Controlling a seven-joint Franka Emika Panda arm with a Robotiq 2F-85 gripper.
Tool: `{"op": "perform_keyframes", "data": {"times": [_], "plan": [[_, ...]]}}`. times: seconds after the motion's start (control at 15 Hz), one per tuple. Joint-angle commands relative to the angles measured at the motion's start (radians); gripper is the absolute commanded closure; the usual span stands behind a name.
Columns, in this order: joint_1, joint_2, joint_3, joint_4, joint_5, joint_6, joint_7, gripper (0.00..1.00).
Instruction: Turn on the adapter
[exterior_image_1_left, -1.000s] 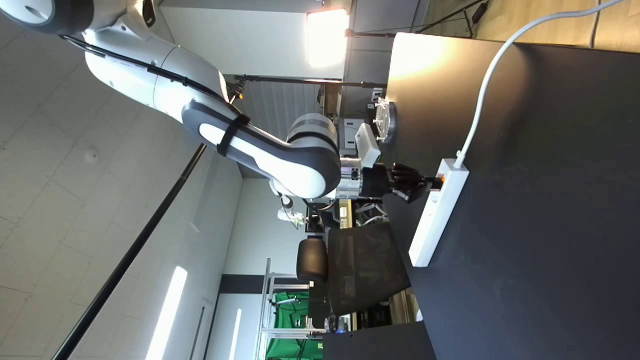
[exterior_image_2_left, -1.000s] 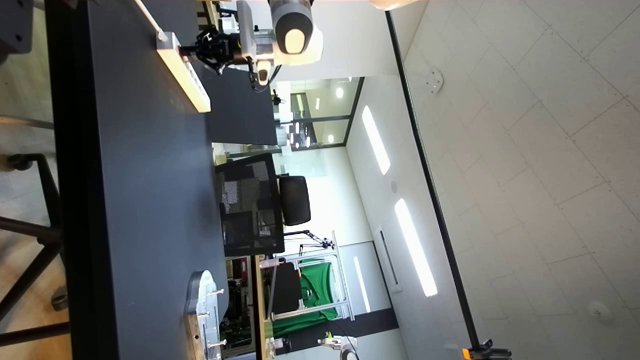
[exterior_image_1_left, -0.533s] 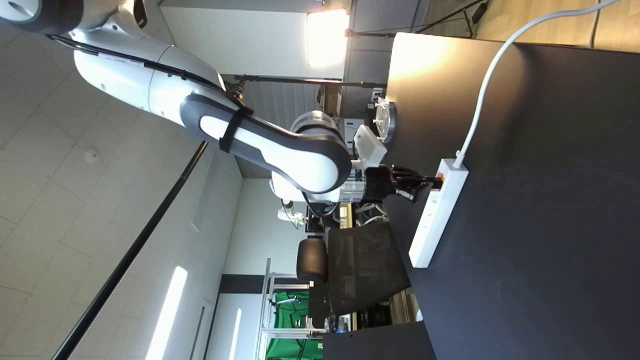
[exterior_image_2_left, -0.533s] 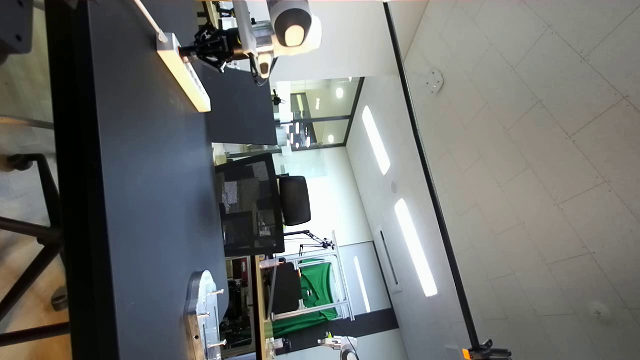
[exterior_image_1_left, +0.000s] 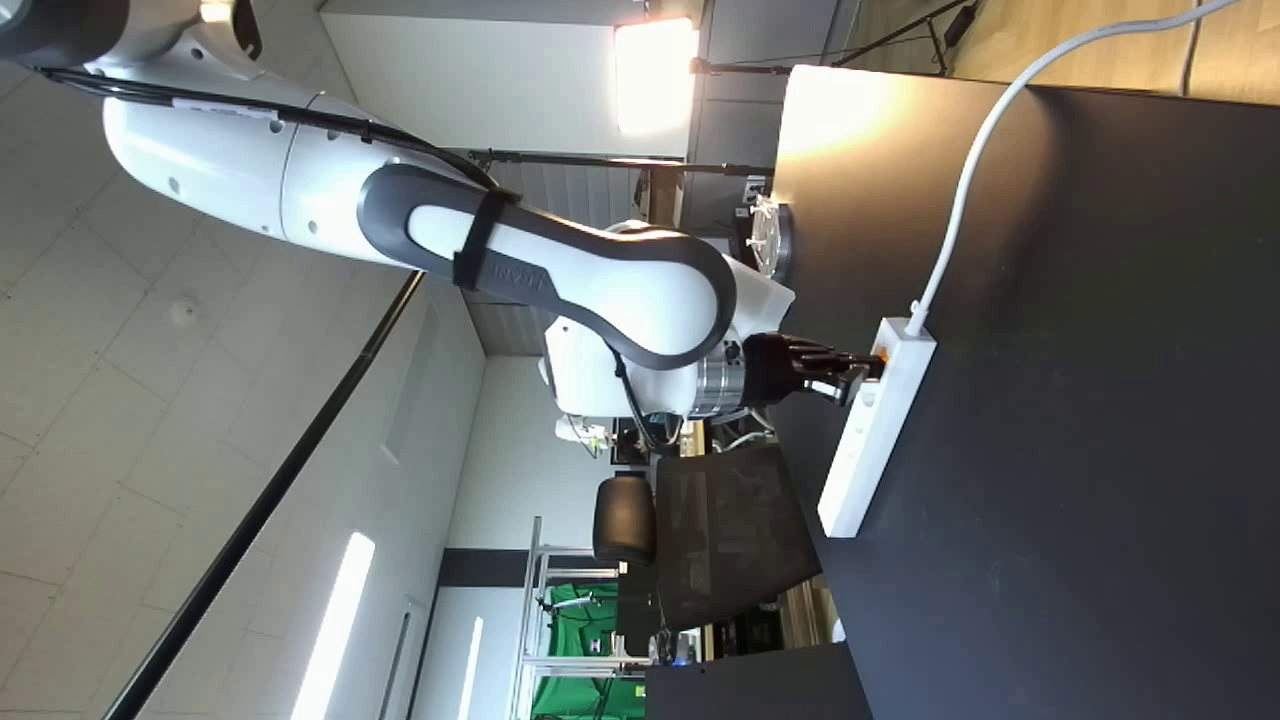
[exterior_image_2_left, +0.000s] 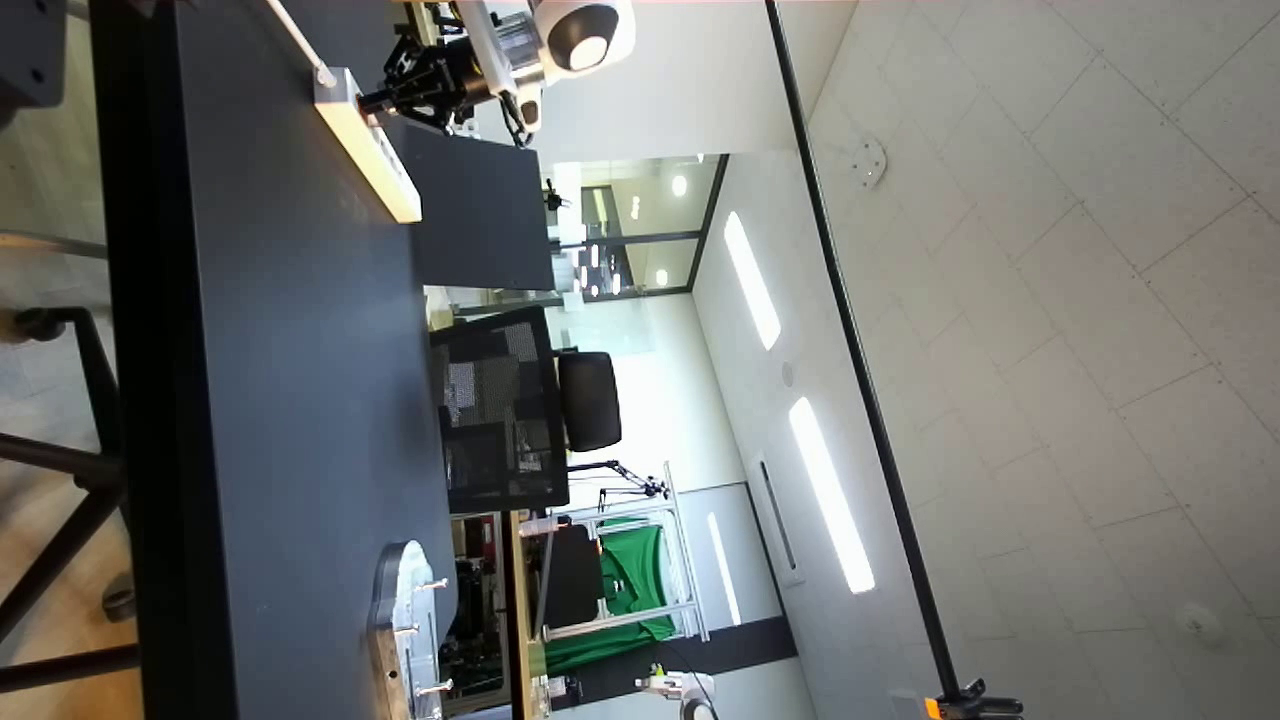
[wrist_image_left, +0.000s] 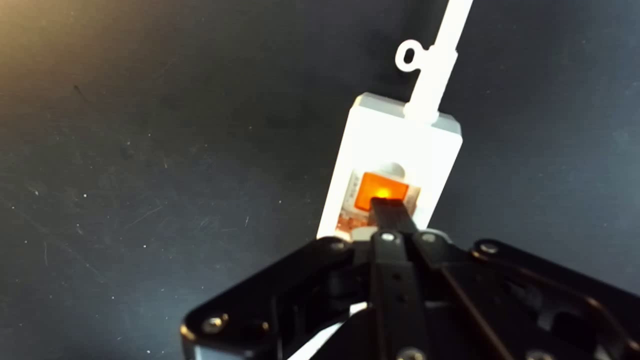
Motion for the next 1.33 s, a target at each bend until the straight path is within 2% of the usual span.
{"op": "perform_keyframes", "data": {"times": [0.0, 0.33, 0.73, 1.27], "plan": [[-0.013, 0.071, 0.016, 0.026, -0.009, -0.009, 0.034, 1.0], [-0.057, 0.062, 0.062, 0.047, 0.008, -0.063, 0.013, 1.0], [-0.116, -0.04, 0.121, 0.067, 0.014, -0.141, -0.024, 1.0], [-0.17, -0.036, 0.174, 0.084, 0.027, -0.218, -0.053, 1.0]]}}
